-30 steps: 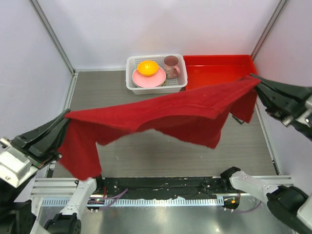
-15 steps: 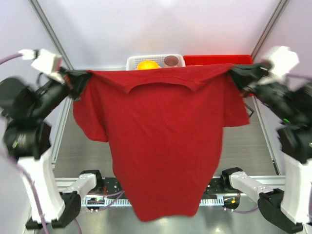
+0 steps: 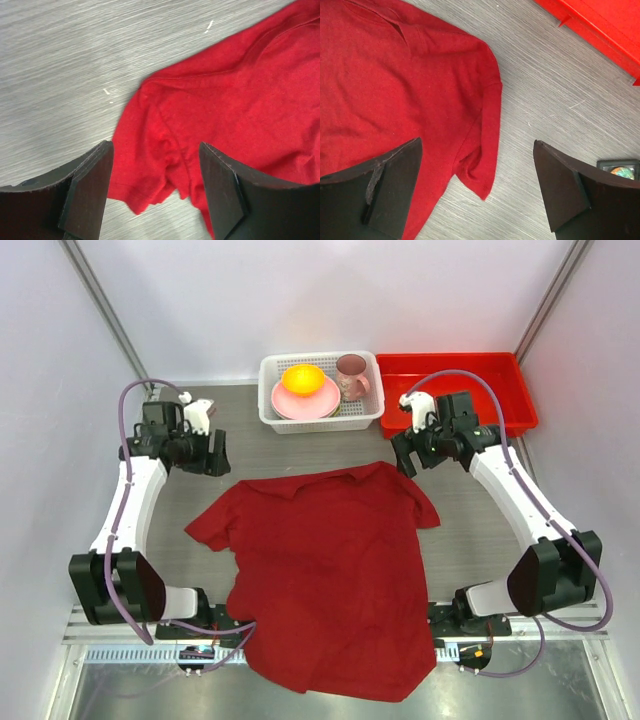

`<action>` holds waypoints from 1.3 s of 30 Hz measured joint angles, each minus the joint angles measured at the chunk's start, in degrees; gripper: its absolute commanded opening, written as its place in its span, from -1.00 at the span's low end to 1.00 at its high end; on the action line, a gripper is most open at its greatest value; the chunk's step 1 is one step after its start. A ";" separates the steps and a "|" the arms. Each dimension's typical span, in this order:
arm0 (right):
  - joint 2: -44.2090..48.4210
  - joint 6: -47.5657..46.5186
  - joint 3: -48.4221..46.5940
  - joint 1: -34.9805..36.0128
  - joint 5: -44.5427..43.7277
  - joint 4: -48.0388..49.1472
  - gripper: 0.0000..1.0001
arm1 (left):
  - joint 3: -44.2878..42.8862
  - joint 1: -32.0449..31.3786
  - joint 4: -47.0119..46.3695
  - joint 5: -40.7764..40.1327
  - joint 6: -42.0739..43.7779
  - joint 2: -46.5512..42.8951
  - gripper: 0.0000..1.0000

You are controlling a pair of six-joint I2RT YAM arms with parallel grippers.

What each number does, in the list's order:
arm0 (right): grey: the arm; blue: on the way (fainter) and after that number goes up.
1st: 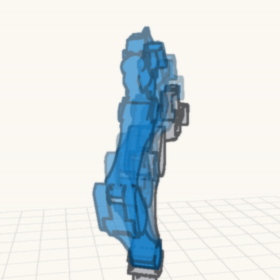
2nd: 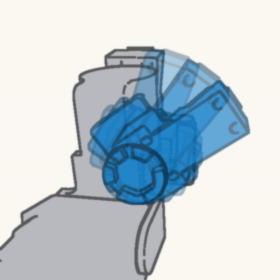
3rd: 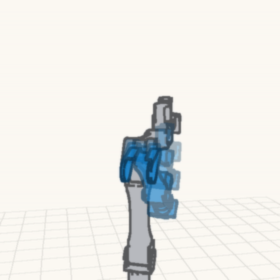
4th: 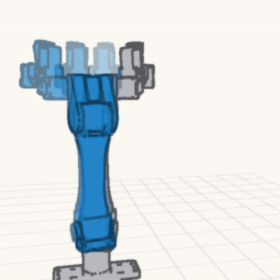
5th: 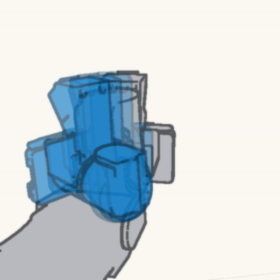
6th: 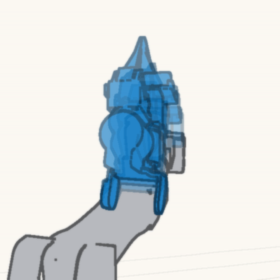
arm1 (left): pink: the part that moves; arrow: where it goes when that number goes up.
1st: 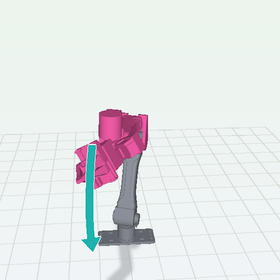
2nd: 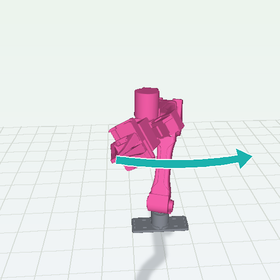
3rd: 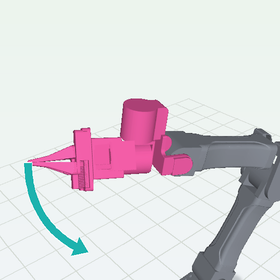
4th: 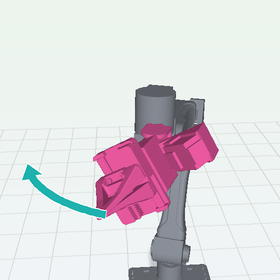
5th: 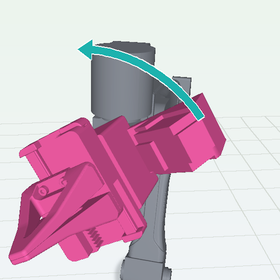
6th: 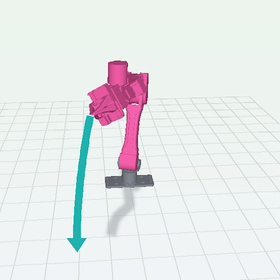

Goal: Pin the brooch onto the clothing

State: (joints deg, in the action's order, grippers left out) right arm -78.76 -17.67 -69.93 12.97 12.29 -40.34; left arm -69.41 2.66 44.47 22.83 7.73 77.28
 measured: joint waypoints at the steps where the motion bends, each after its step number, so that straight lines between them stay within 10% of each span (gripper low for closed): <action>1: -0.52 -0.55 -0.90 0.00 -0.15 -0.85 0.83 | 0.00 0.31 0.00 -0.52 0.74 0.02 0.43; 10: -7.39 -5.40 -2.32 0.02 0.24 -5.73 0.26 | 0.70 -0.31 2.60 5.22 13.88 1.92 0.23; 32: -16.44 -10.49 5.03 -4.09 -7.32 -5.11 -0.11 | 1.97 -24.41 -6.27 0.52 35.80 20.52 0.27; 39: -17.44 -11.45 5.03 -4.52 -7.37 -5.18 -0.91 | 3.04 -27.10 -11.47 -3.19 38.91 22.45 -0.14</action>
State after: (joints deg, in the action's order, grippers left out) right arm -96.20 -29.12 -64.90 8.45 4.93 -45.52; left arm -66.37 -24.45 32.99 19.64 46.63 99.72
